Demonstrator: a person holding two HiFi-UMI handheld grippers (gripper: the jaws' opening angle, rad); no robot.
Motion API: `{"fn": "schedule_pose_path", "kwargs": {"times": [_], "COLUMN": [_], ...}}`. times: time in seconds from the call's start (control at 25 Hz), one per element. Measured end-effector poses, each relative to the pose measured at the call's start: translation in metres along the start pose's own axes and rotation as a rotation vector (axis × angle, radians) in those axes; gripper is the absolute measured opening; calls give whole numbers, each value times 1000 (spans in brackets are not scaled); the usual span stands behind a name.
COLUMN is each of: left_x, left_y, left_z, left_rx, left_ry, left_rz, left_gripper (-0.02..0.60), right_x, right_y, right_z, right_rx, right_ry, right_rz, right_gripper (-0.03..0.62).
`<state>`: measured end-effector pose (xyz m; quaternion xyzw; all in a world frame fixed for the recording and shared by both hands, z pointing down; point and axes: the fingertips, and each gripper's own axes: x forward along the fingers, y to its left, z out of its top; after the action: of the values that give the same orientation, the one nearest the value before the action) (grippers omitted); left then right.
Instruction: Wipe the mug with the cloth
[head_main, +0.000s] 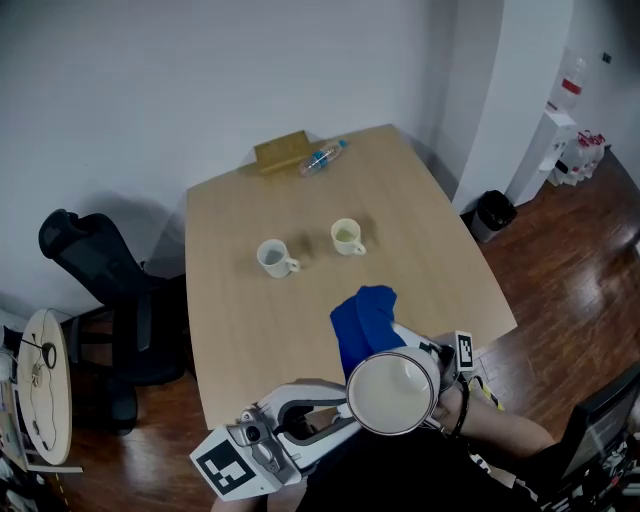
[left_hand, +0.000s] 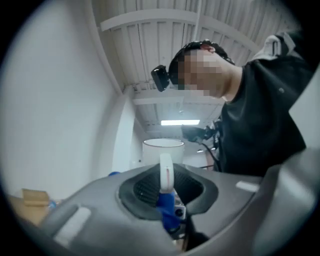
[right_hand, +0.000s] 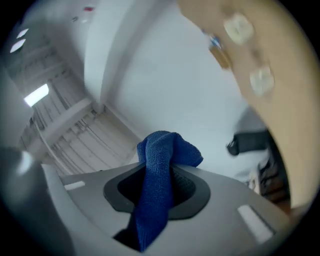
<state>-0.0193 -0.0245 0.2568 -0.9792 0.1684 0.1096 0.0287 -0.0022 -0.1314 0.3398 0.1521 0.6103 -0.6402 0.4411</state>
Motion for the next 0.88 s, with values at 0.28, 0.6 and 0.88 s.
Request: {"fn": "schedule_pose_path", "kwargs": {"times": [0.28,0.6,0.88], "left_x": [-28,-14,-27], "left_y": [64,63,70], "left_z": [-34,-35,-53], "left_rx": [-108,-203,-269], "left_ry": [6,-84,-70], "left_rz": [428,428,483], "left_gripper": [61,61,61], "right_x": [-27,-27,-43], "right_y": [12,-39,-20], "right_z": [66,35,59], "right_rx": [-363,-27,-68], "right_ry": [-203,-215,-287], "right_rz": [-233,-193,-153], "right_gripper": [104,104,103]}}
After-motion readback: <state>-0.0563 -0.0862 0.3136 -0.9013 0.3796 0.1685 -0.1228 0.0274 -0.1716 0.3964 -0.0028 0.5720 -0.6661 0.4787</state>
